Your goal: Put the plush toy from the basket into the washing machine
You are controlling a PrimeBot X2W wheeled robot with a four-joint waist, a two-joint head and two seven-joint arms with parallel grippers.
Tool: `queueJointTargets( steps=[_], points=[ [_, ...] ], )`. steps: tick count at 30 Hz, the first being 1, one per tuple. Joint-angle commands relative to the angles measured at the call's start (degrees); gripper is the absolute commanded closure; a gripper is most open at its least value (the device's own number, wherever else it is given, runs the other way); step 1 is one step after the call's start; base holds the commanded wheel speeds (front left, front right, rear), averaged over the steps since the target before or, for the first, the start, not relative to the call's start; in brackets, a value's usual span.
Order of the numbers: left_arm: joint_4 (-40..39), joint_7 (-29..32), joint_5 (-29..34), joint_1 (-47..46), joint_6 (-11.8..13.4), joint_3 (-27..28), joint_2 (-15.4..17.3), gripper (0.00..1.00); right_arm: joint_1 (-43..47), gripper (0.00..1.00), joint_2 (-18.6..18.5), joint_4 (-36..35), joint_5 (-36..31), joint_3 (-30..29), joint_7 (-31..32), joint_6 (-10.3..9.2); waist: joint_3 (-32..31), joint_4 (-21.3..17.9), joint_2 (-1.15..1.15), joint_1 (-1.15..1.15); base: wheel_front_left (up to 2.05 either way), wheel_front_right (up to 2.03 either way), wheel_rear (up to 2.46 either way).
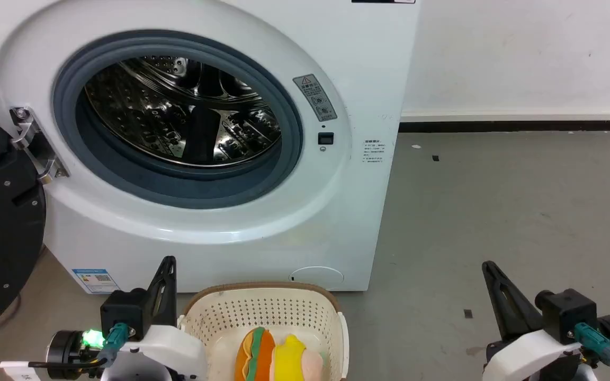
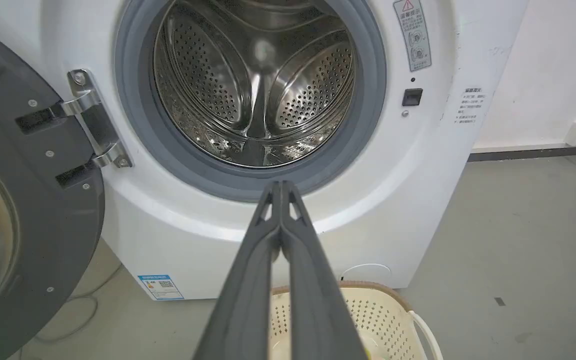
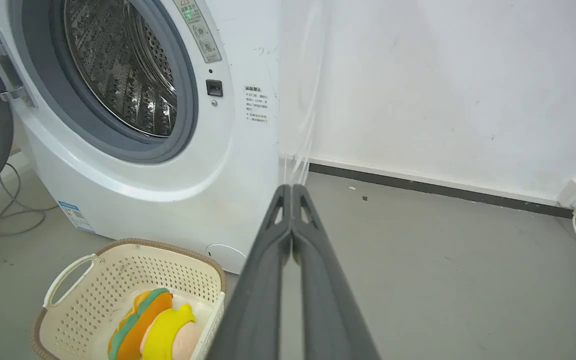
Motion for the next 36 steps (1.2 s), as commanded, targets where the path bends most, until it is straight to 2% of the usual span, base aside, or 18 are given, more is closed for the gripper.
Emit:
queueJointTargets(
  steps=[1,26,27,36],
  points=[
    [-0.2,0.0,0.1,0.3,0.1,0.0,0.0,1.0,-0.8,1.0,0.0,0.1,-0.4,0.0,0.1,-0.04,0.0,0.0,0.0,0.0,0.0,0.0,0.0],
    [-0.2,0.0,0.1,0.3,0.1,0.0,0.0,1.0,-0.8,1.0,0.0,0.1,-0.4,0.0,0.1,-0.04,0.0,0.0,0.0,0.0,0.0,0.0,0.0],
    [0.1,0.0,-0.1,0.0,0.0,0.1,0.0,0.0,0.0,0.0,0.0,0.3,0.1,-0.2,-0.2,0.01,0.0,0.0,0.0,0.0,0.0,0.0,0.0],
    [0.5,-0.8,-0.4,-0.3,0.9,-0.5,0.0,0.0,0.1,0.0,0.0,0.1,0.7,-0.9,-0.8,0.01,0.2,0.0,0.0,0.0,0.0,0.0,0.0]
  ],
)
